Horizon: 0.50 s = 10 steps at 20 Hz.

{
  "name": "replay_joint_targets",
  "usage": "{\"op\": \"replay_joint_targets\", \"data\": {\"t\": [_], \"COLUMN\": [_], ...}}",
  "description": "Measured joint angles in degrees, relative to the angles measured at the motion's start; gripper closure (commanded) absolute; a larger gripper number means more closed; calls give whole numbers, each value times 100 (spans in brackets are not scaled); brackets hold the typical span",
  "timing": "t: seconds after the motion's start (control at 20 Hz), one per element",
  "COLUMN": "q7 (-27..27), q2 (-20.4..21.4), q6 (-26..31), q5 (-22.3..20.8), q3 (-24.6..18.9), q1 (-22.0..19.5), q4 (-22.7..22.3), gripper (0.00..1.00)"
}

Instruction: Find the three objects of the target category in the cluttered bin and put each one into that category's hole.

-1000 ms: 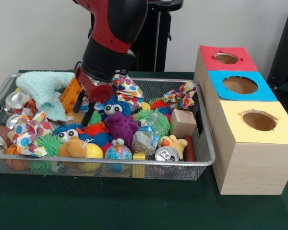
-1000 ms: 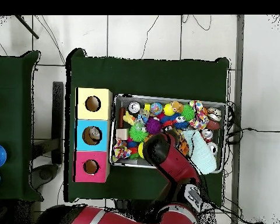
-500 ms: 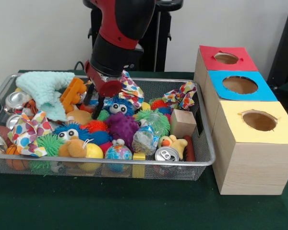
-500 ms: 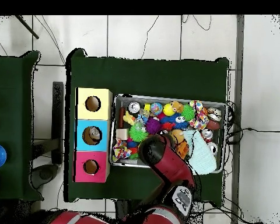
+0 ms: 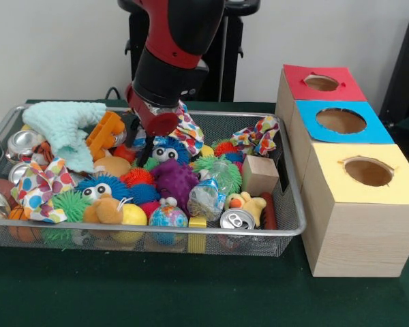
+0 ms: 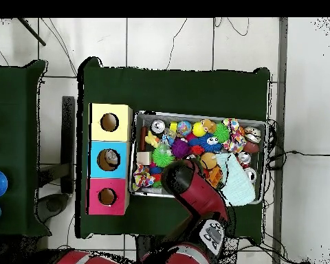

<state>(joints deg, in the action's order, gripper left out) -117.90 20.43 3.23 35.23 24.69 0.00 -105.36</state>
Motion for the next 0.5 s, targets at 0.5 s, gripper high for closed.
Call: {"op": "replay_joint_targets", "data": {"t": [0.5], "q7": [0], "q2": [-1], "q6": [0], "q5": [-1], "q3": [42], "q1": [-100], "q4": [-1], "gripper": [0]}}
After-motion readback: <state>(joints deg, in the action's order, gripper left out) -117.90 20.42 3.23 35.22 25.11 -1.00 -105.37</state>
